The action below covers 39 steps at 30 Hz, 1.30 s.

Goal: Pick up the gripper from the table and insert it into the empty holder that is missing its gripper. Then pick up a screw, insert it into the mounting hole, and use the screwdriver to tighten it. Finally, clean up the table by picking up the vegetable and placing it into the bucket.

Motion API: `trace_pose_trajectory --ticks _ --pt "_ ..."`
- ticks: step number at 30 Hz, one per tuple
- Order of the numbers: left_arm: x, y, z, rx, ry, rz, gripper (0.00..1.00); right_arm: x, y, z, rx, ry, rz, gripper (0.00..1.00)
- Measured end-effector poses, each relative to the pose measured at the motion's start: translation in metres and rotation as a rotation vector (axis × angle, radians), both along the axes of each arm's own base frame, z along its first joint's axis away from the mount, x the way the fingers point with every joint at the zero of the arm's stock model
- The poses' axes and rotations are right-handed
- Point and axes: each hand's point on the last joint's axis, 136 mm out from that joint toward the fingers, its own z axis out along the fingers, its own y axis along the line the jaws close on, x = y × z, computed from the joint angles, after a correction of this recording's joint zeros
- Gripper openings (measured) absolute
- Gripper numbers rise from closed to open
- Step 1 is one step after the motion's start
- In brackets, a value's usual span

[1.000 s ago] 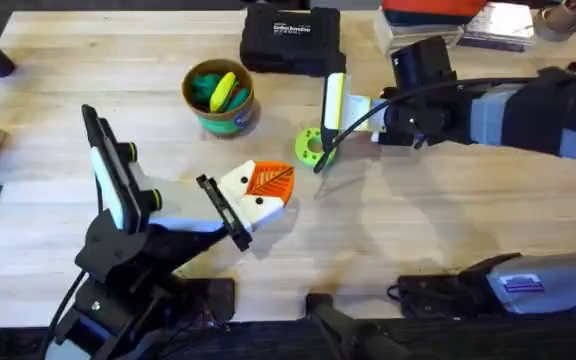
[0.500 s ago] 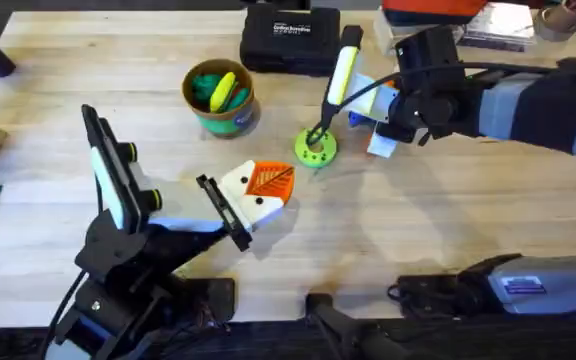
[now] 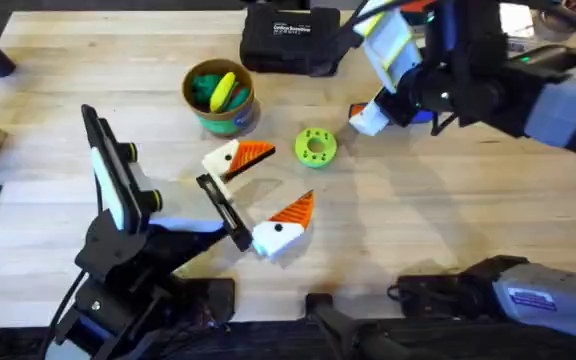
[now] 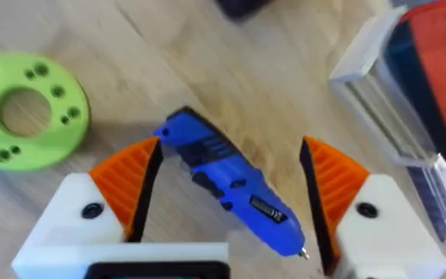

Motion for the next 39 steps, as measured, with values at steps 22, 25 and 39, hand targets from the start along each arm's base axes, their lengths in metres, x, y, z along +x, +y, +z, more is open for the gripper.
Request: trace_pose_trajectory --ticks 22,25,39 --pt "0.024 0.094 0.027 0.21 0.509 0.621 0.985 -0.011 0.034 0.021 0.21 0.017 0.086 0.994" --pt "0.028 0.105 0.021 0.32 0.615 0.696 0.985 -0.011 0.034 0.021 0.212 0.017 0.087 0.994" --pt "0.02 0.131 -0.048 0.4 1.201 0.983 0.985 -0.011 0.034 0.021 0.212 0.018 0.087 0.993"
